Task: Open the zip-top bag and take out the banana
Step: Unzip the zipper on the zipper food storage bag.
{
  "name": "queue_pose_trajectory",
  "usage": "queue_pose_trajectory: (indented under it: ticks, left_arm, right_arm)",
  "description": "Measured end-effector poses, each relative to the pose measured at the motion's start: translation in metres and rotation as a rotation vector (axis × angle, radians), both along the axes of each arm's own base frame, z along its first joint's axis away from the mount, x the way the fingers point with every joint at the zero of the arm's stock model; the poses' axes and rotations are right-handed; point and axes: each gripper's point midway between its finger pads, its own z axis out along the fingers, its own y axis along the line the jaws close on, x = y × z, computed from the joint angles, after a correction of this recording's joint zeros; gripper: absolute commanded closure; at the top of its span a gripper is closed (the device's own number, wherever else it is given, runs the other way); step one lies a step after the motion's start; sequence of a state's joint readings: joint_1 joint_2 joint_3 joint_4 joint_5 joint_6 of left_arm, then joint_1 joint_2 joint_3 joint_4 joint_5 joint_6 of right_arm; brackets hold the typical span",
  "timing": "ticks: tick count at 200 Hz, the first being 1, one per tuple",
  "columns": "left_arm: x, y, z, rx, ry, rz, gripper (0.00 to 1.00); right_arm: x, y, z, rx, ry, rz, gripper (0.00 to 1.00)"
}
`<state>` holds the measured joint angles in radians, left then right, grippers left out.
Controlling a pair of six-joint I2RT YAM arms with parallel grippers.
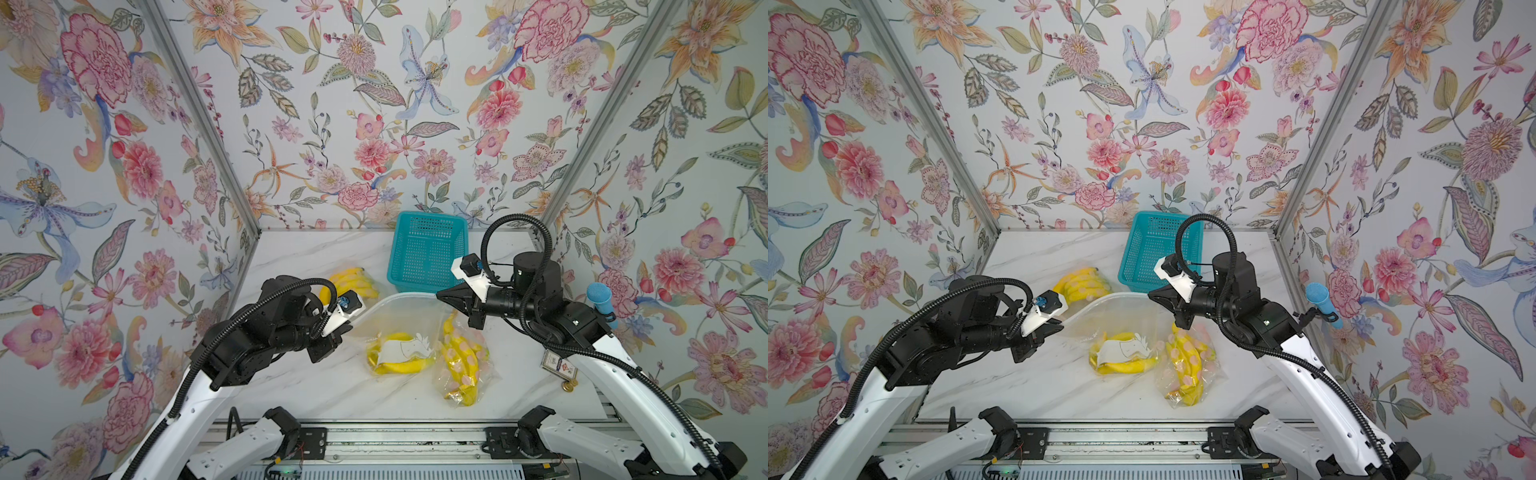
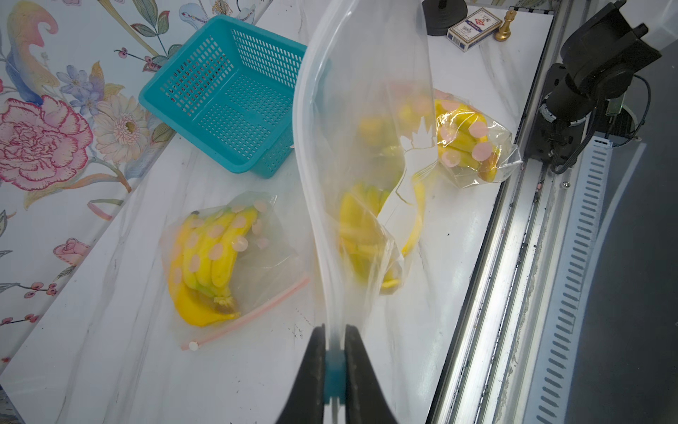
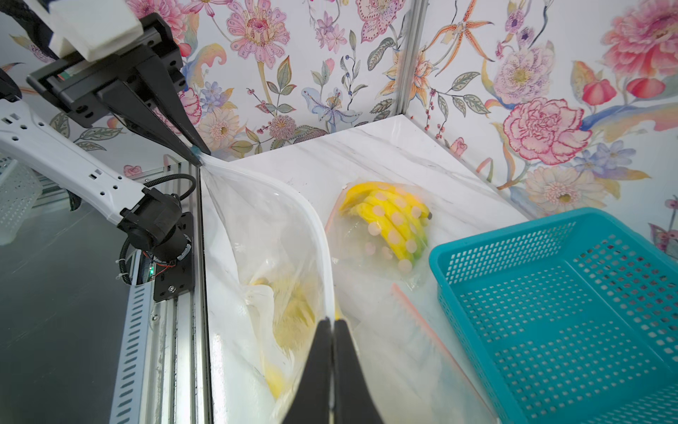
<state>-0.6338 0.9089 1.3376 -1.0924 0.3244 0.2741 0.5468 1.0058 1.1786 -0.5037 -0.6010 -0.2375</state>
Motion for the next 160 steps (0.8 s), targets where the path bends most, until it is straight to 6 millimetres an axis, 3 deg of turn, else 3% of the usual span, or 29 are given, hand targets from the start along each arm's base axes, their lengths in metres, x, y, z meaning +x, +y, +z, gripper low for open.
queue_pose_trajectory:
  ticks: [40, 68, 119, 160]
  left_arm:
    - [-0.002, 0.003, 0.001, 0.017, -0.017, -0.011, 1.00]
    - [-0.003, 0.006, 0.003, 0.021, -0.038, -0.010, 0.99]
    - [-0.009, 0.010, -0.004, 0.045, -0.066, -0.048, 0.92]
    - [-0.010, 0.006, -0.012, 0.063, -0.057, -0.087, 0.92]
  right_arm:
    - [-0.013, -0.011, -0.004, 0.015, 0.014, 0.013, 1.00]
    - [-0.039, -0.007, -0.008, 0.050, 0.047, 0.134, 1.00]
    - [-0.104, 0.004, -0.063, -0.087, 0.153, 0.391, 1.00]
    - [-0.124, 0.013, -0.085, -0.168, 0.170, 0.473, 1.00]
